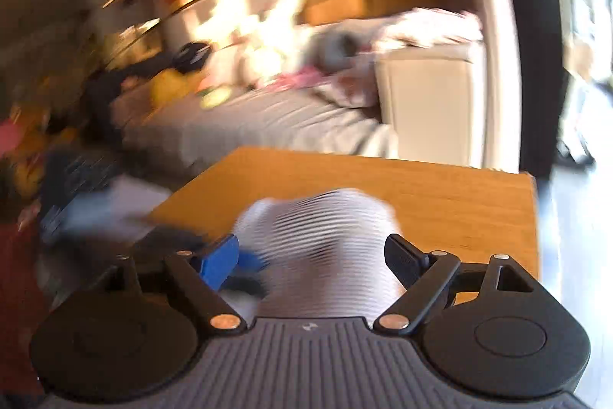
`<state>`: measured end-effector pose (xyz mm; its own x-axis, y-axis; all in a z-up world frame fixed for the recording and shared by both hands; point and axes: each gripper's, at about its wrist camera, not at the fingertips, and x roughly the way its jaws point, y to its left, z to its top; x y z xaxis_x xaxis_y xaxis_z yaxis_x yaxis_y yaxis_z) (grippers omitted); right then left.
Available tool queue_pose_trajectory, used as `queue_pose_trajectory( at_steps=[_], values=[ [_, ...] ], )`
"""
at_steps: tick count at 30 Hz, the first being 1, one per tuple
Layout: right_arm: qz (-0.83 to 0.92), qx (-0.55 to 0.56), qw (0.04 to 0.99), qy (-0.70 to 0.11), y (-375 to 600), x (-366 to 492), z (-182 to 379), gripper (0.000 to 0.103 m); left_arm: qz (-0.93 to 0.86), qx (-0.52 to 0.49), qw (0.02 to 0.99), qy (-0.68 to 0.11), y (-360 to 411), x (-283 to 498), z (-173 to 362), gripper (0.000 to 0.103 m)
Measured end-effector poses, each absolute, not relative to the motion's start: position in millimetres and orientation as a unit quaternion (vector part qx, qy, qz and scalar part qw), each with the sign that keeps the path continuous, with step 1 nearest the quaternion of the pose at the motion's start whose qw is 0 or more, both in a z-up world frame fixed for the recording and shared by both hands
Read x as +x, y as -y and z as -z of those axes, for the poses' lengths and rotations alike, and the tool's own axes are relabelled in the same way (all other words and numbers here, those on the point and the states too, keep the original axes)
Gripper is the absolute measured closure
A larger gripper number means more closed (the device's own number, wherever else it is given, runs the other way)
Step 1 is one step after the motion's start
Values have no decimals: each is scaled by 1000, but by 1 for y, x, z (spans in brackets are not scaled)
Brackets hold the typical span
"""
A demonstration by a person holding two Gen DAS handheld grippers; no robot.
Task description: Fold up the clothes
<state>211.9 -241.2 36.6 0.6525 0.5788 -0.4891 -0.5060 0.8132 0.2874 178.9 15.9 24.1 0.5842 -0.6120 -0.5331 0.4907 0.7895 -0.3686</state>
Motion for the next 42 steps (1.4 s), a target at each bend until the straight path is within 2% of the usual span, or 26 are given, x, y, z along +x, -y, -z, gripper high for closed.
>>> queue_pose_trajectory(
  at_steps=[4, 9, 10, 12, 13, 15, 17, 20, 23, 26, 27, 28, 32, 33, 34, 35, 38, 40, 42],
  values=[
    [-272, 190, 878, -346, 263, 270, 5, 17, 316, -90, 885, -330, -17, 178, -25, 54],
    [-316, 137, 883, -318, 243, 258, 1, 17, 317, -77, 887, -327, -19, 174, -25, 54],
    [-325, 125, 884, -312, 239, 255, -1, 21, 316, -75, 888, -326, -20, 173, -24, 54],
    [-342, 101, 885, -299, 231, 250, -3, 38, 314, -75, 889, -326, -24, 171, -23, 54],
    [-351, 89, 885, -293, 226, 247, -5, 42, 314, -79, 888, -327, -27, 169, -24, 54],
    [-368, 65, 884, -280, 218, 241, -7, 49, 319, -83, 885, -329, -32, 163, -24, 46],
    [-385, 41, 883, -266, 210, 236, -10, 52, 325, -73, 884, -327, -32, 155, -22, 36],
    [-365, -39, 898, -241, 200, 203, -18, 53, 332, -60, 883, -326, -31, 147, -17, 35],
    [-325, -4, 904, -278, 212, 211, -12, 53, 334, -62, 884, -322, -31, 148, -15, 35],
    [-283, 72, 892, -344, 231, 240, 10, 46, 339, -68, 883, -317, -27, 152, -17, 35],
    [-278, 100, 885, -360, 238, 247, 17, 38, 339, -66, 884, -316, -24, 154, -17, 35],
    [-272, 128, 877, -375, 245, 255, 24, 34, 336, -62, 885, -317, -21, 154, -18, 33],
    [-279, 149, 870, -378, 249, 252, 18, 32, 341, -46, 886, -312, -12, 152, -18, 21],
    [-287, 164, 865, -377, 252, 252, 15, 25, 342, -43, 886, -311, -11, 152, -17, 20],
    [-298, 193, 855, -377, 256, 257, 14, 15, 343, -41, 886, -310, -10, 151, -17, 19],
    [-303, 216, 847, -379, 258, 265, 15, 12, 342, -39, 886, -310, -9, 151, -17, 19],
    [-300, 222, 836, -402, 253, 293, 23, 11, 338, -37, 886, -314, -8, 150, -17, 19],
    [-299, 201, 836, -415, 243, 306, 28, 5, 335, -38, 887, -316, -8, 150, -18, 19],
    [-314, 198, 833, -411, 236, 308, 26, 6, 331, -43, 887, -319, -8, 152, -20, 19]
  ],
)
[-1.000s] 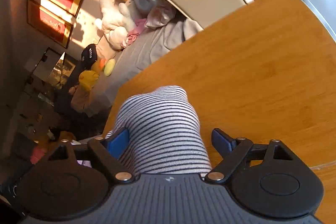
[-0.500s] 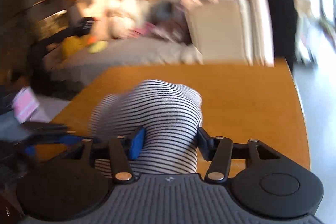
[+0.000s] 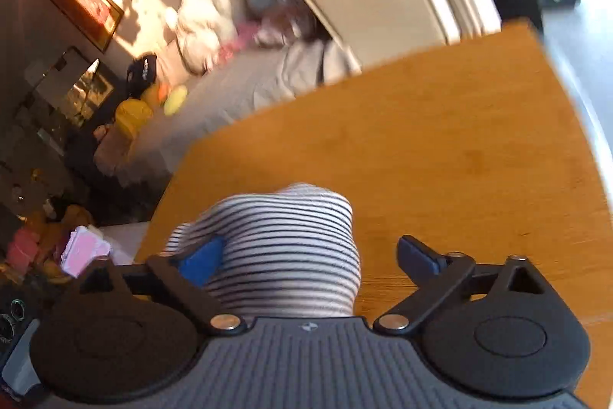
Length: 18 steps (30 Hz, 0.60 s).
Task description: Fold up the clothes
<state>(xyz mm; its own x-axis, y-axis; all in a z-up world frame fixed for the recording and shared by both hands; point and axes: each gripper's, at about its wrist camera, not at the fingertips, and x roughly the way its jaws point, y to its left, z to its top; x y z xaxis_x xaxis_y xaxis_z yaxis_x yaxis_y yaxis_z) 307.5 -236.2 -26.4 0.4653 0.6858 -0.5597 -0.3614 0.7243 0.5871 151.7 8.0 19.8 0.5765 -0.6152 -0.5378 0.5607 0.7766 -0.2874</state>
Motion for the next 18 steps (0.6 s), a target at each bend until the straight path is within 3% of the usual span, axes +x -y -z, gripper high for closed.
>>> queue_pose_trajectory(
  at_steps=[2, 4, 7, 12, 15, 18],
  values=[
    [-330, 194, 830, -406, 229, 309, 25, 24, 328, -53, 886, -323, -10, 155, -21, 19],
    [-345, 191, 826, -402, 223, 311, 23, 35, 329, -68, 882, -330, -13, 159, -21, 17],
    [-369, 172, 844, -350, 220, 286, 2, 41, 334, -78, 878, -334, -14, 164, -21, 13],
    [-295, 100, 881, -356, 227, 288, 14, 44, 339, -76, 880, -323, -9, 167, -22, 17],
    [-286, 122, 880, -359, 239, 288, 21, 42, 336, -74, 882, -323, -5, 172, -26, 19],
    [-265, 108, 891, -351, 239, 273, 12, 31, 335, -65, 881, -326, -3, 172, -25, 19]
  ],
)
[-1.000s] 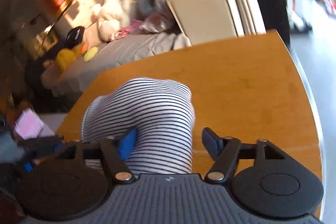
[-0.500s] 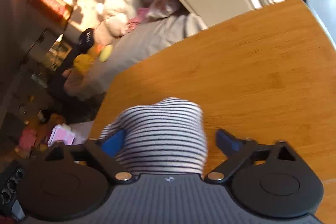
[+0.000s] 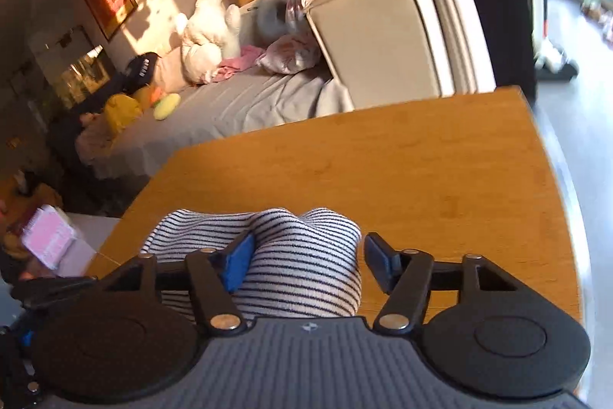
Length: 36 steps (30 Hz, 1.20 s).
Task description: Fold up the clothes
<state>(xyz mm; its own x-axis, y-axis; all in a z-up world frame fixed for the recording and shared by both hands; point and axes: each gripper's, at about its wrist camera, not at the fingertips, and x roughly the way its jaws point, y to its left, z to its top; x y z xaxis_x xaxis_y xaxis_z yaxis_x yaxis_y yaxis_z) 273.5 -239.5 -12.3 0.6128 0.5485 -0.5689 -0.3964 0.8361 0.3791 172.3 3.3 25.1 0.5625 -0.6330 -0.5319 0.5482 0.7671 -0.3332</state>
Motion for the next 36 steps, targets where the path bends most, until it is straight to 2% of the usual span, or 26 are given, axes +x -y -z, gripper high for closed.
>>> queue_pose_trajectory(
  at_steps=[2, 6, 9, 16, 21, 22, 26, 28, 31, 36],
  values=[
    [-263, 128, 889, -352, 248, 261, 7, 25, 333, -62, 882, -327, -4, 172, -24, 19],
    [-263, 145, 884, -357, 265, 226, 11, 0, 334, -71, 881, -327, -9, 171, -21, 19],
    [-261, 125, 881, -375, 273, 196, 20, 0, 335, -80, 880, -328, -10, 174, -20, 19],
    [-221, 214, 878, -366, 281, 163, 43, 0, 328, -89, 881, -330, -10, 175, -19, 17],
    [-270, 179, 875, -359, 260, 156, 48, 0, 321, -95, 881, -333, -11, 175, -19, 18],
    [-279, 166, 876, -357, 255, 155, 49, 2, 320, -96, 882, -334, -11, 175, -19, 19],
    [-278, 139, 880, -358, 245, 152, 44, 20, 314, -99, 883, -335, -13, 176, -19, 19],
    [-273, 137, 883, -357, 247, 150, 42, 44, 311, -101, 883, -336, -13, 176, -19, 19],
    [-266, 134, 887, -354, 249, 147, 39, 50, 309, -115, 881, -339, -17, 178, -19, 18],
    [-253, 129, 893, -349, 254, 141, 34, 47, 317, -124, 881, -329, -18, 175, -19, 24]
  ],
)
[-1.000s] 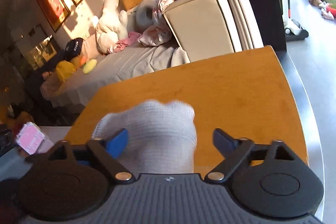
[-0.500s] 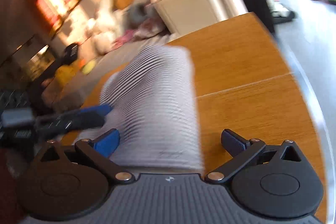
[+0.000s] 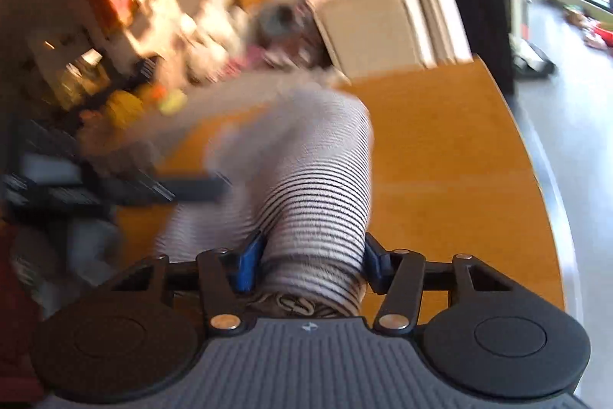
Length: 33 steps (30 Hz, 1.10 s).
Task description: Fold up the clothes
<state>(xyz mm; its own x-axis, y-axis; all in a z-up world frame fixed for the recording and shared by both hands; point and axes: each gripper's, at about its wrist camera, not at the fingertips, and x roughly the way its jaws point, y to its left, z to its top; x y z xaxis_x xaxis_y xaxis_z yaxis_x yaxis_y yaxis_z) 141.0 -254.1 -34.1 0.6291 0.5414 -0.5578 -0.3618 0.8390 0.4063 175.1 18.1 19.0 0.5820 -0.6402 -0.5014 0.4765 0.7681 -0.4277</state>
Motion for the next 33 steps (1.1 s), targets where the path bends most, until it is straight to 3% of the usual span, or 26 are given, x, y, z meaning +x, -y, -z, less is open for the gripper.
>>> queue_pose_trajectory(
  at_steps=[5, 9, 15, 18, 20, 25, 27, 30, 33],
  values=[
    [-243, 123, 899, -343, 257, 137, 31, 47, 298, -120, 887, -332, -20, 164, -29, 25],
    [-239, 118, 902, -339, 257, 136, 30, 42, 266, -124, 899, -325, -27, 147, -37, 19],
    [-233, 111, 907, -332, 258, 135, 29, 38, 234, -165, 894, -346, -45, 132, -21, 18],
    [-230, 107, 909, -329, 258, 134, 29, 38, 235, -178, 881, -370, -44, 134, -9, 23],
    [-228, 105, 911, -327, 258, 134, 29, 38, 243, -182, 874, -378, -40, 137, -4, 33],
    [-226, 151, 899, -343, 267, 139, 40, 22, 257, -182, 866, -387, -31, 140, 2, 40],
    [-235, 185, 890, -345, 272, 142, 45, 21, 260, -180, 865, -390, -29, 141, 4, 41],
    [-274, 191, 873, -356, 264, 141, 41, 28, 265, -177, 863, -393, -25, 139, 6, 43],
    [-291, 178, 885, -318, 261, 131, 25, 46, 267, -174, 863, -392, -23, 137, 7, 43]
  ],
)
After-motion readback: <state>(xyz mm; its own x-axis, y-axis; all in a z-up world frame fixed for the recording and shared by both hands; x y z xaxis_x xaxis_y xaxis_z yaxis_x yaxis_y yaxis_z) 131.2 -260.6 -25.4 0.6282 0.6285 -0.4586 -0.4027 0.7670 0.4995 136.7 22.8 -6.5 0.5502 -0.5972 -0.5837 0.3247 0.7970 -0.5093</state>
